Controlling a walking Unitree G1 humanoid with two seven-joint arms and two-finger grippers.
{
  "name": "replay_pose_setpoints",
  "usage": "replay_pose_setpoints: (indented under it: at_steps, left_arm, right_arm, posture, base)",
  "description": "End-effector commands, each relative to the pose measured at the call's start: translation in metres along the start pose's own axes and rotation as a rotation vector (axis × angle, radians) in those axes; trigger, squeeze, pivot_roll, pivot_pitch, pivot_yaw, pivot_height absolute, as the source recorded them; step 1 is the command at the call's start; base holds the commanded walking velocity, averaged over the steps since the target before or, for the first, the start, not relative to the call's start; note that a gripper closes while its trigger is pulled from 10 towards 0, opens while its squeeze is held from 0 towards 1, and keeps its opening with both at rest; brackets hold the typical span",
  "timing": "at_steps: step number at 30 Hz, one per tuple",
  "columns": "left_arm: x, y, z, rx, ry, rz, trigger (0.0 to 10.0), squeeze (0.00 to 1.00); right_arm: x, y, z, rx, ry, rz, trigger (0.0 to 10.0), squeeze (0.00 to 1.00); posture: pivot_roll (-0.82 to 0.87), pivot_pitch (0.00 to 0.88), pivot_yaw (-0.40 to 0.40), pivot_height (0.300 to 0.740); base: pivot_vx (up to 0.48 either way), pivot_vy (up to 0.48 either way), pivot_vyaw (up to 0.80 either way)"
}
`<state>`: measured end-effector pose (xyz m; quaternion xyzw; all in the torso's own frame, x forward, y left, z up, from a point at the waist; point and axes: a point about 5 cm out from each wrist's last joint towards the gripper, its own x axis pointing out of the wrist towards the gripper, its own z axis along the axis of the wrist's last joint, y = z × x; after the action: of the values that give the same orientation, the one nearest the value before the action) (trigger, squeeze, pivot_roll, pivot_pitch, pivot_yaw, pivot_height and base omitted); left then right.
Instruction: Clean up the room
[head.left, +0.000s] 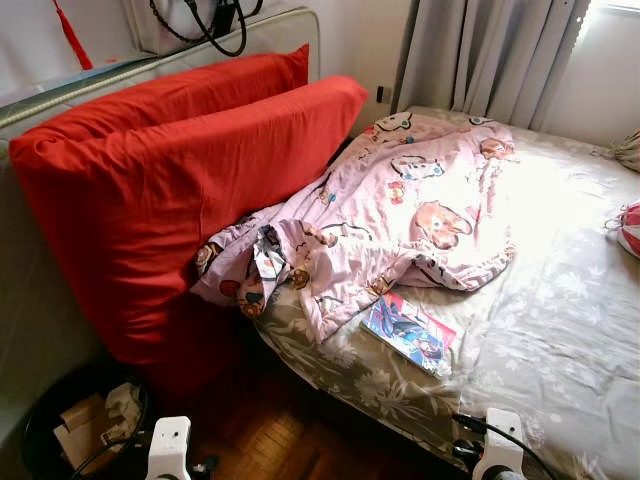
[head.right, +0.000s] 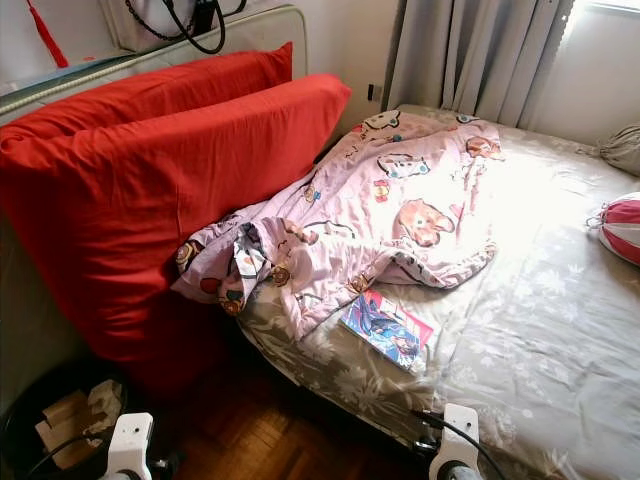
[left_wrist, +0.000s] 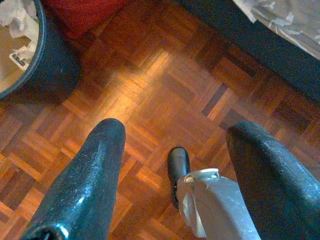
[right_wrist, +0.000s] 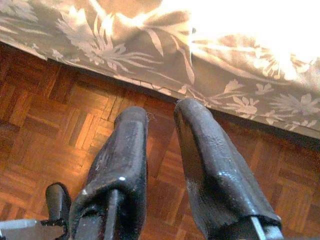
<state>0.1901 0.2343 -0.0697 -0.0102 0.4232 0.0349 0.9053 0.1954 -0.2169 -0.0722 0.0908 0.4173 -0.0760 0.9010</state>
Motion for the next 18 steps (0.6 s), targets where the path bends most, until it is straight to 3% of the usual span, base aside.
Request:
replay_pose_setpoints:
  at_steps: [1,9,18]
  left_arm:
    - [-0.002,0.006,-0.004,0.009,0.016,0.013,10.0,0.00]
    - [-0.002,0.007,-0.003,0.002,0.010,0.018,10.0,0.00]
    - [-0.001,0.008,0.002,-0.006,-0.012,0.023,10.0,0.00]
  right_arm:
    - [0.000,-0.001,0.000,0.013,0.004,-0.011,10.0,0.00]
    - [-0.010,-0.018,-0.029,-0.026,0.096,-0.055,10.0,0.00]
    - [-0.002,-0.007,-0.008,-0.001,0.037,-0.037,10.0,0.00]
  posture:
    - [0.07,0.000,-0.007,0.740]
    - [0.07,0.000,-0.010,0.740]
    - [0.07,0.000,-0.006,0.740]
  base:
    - [0.000,0.000,0.00]
    - [0.000,0.000,0.00]
    - [0.000,0.000,0.00]
